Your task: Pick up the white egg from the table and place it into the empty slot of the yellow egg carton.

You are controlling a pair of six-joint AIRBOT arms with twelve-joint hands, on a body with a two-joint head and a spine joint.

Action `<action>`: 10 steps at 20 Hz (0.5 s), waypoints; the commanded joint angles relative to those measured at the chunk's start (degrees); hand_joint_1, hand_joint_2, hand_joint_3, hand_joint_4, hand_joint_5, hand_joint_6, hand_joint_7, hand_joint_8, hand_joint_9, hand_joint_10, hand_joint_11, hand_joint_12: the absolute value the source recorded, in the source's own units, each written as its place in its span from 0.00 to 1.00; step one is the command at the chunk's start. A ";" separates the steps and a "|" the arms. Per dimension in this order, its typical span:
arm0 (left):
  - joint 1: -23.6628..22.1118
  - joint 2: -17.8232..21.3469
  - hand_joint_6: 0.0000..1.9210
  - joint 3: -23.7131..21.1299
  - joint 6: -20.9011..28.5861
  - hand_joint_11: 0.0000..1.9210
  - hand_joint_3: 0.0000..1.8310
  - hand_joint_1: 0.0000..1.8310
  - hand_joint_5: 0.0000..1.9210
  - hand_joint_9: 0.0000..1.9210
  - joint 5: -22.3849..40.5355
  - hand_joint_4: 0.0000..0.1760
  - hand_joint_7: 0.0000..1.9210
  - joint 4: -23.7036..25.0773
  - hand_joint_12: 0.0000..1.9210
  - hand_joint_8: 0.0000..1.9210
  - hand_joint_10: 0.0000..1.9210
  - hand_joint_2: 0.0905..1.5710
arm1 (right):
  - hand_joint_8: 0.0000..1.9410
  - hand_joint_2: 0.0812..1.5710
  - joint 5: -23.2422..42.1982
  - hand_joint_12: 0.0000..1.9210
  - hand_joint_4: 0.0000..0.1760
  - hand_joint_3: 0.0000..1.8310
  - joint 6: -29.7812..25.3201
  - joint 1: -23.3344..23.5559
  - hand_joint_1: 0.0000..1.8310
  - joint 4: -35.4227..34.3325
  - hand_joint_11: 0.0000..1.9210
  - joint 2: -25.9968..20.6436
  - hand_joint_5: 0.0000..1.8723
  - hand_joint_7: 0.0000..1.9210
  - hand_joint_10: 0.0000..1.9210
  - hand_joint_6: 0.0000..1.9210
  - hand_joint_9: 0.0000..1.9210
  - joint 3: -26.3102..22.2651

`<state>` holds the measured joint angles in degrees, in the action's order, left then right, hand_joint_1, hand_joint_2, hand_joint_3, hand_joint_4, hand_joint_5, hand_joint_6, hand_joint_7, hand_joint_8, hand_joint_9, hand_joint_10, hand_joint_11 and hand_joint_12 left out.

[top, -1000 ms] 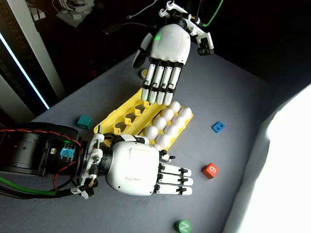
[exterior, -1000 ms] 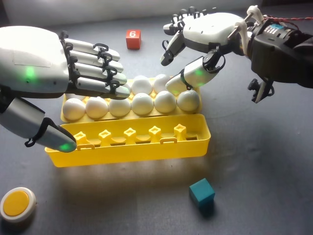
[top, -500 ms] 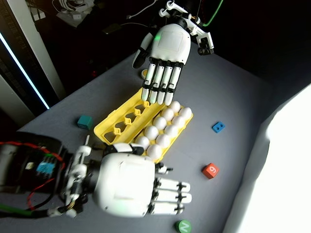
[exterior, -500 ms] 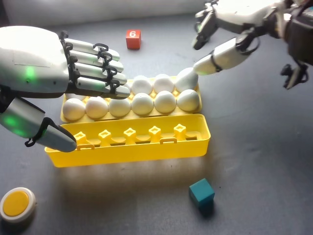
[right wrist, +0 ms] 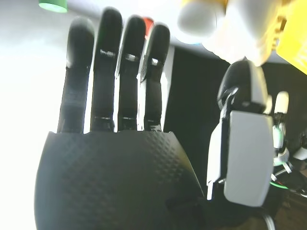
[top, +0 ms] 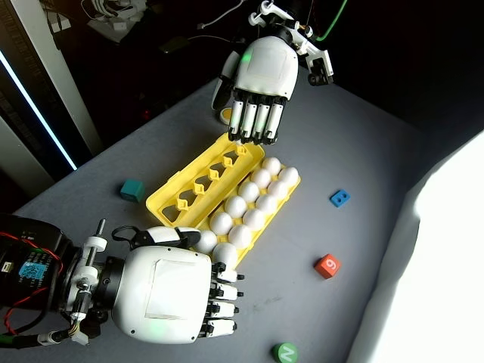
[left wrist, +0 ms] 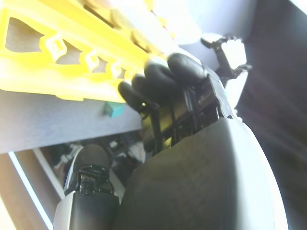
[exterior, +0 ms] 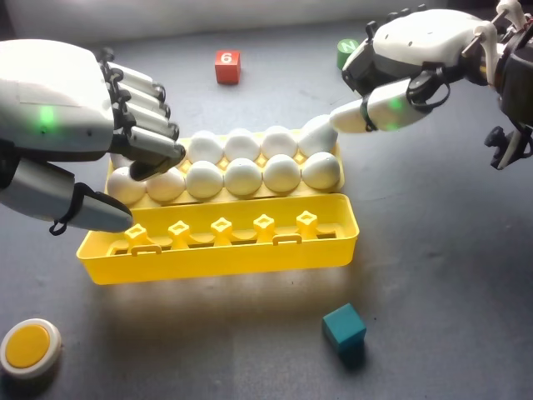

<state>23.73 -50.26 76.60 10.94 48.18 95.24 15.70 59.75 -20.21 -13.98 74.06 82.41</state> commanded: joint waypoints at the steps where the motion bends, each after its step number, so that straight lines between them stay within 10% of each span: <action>1: -0.46 -0.19 1.00 0.18 0.24 0.30 0.01 0.04 0.39 0.35 1.58 0.00 0.39 -3.92 1.00 1.00 1.00 0.91 | 1.00 0.80 6.26 1.00 0.00 0.01 -0.37 0.85 0.21 -0.20 0.74 -0.27 0.66 0.64 1.00 1.00 0.65 0.16; 4: 0.04 -0.03 1.00 0.87 0.24 0.62 0.01 0.34 0.63 0.64 1.75 0.00 0.67 -4.14 1.00 1.00 1.00 0.97 | 1.00 0.89 5.31 1.00 0.00 0.01 -0.73 1.59 0.45 -0.23 0.85 -1.37 0.73 0.76 1.00 1.00 0.78 -0.52; 5: 0.43 -0.03 1.00 0.88 0.24 0.70 0.00 0.45 0.68 0.71 1.76 0.62 0.73 -4.27 1.00 1.00 1.00 0.96 | 1.00 0.88 4.85 1.00 0.00 0.00 -0.73 1.61 0.52 -0.24 0.86 -2.56 0.73 0.76 1.00 1.00 0.78 -1.62; 6: 0.88 -0.01 1.00 0.75 0.24 0.72 0.00 0.48 0.69 0.73 1.77 0.92 0.74 -4.27 1.00 1.00 1.00 0.96 | 1.00 0.88 2.91 1.00 0.00 0.00 -0.73 1.88 0.54 -0.25 0.86 -6.58 0.72 0.76 1.00 1.00 0.78 -5.44; 10: 0.83 0.31 1.00 0.09 0.20 0.66 0.00 0.50 0.65 0.66 2.17 1.00 0.66 -4.28 1.00 1.00 1.00 0.93 | 1.00 0.87 2.48 1.00 0.00 0.00 0.09 1.86 0.51 -0.22 0.81 -14.04 0.71 0.75 1.00 1.00 0.76 -12.78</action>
<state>25.10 -50.19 76.82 11.25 49.30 94.52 12.27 60.03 -19.05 -14.17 58.92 68.23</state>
